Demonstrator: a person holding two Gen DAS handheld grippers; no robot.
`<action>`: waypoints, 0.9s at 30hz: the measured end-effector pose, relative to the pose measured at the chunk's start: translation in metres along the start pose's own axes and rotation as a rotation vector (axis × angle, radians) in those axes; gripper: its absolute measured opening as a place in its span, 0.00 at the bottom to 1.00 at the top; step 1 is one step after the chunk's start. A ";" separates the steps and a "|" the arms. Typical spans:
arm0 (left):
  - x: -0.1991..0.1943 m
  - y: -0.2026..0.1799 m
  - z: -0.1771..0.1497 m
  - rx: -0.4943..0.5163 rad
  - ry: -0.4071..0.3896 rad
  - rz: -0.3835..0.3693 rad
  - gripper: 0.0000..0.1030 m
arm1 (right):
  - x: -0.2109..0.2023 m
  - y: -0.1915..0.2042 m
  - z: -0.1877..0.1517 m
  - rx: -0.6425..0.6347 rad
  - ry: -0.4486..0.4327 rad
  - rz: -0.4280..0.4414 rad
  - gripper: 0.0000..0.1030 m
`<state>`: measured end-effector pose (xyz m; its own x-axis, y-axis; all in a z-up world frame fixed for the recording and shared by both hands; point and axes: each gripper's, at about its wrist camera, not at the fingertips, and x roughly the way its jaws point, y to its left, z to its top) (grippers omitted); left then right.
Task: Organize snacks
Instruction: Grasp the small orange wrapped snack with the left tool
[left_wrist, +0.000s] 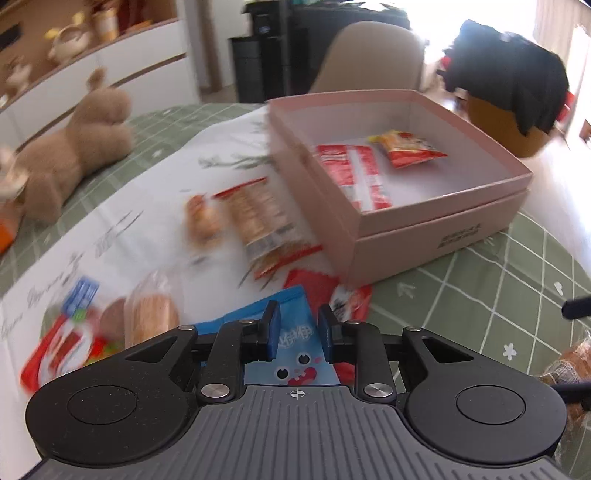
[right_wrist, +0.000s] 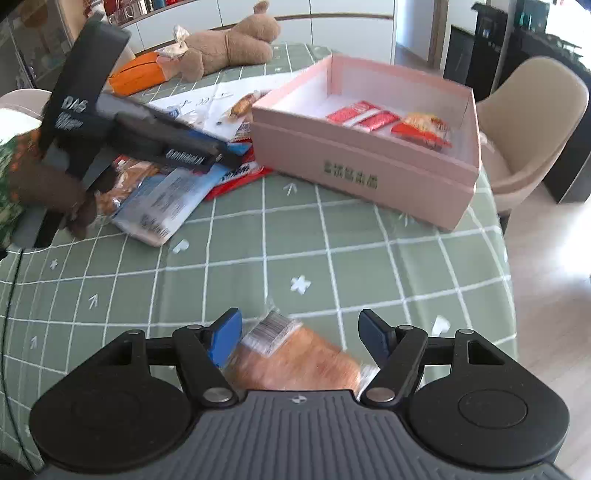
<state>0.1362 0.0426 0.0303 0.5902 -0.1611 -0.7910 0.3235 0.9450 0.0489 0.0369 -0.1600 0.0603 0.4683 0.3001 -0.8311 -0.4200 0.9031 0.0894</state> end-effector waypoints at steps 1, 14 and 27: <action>-0.002 0.005 -0.003 -0.026 0.007 0.021 0.26 | -0.002 -0.001 0.006 0.003 -0.011 0.006 0.68; -0.054 0.048 -0.046 -0.532 -0.047 0.013 0.26 | 0.065 0.043 0.214 -0.212 -0.022 0.020 0.50; -0.075 0.048 -0.068 -0.561 -0.052 -0.063 0.26 | 0.200 0.091 0.243 -0.503 0.184 -0.301 0.18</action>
<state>0.0577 0.1194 0.0504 0.6229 -0.2225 -0.7500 -0.0746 0.9374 -0.3401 0.2812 0.0571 0.0354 0.5006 -0.0443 -0.8645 -0.6263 0.6709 -0.3971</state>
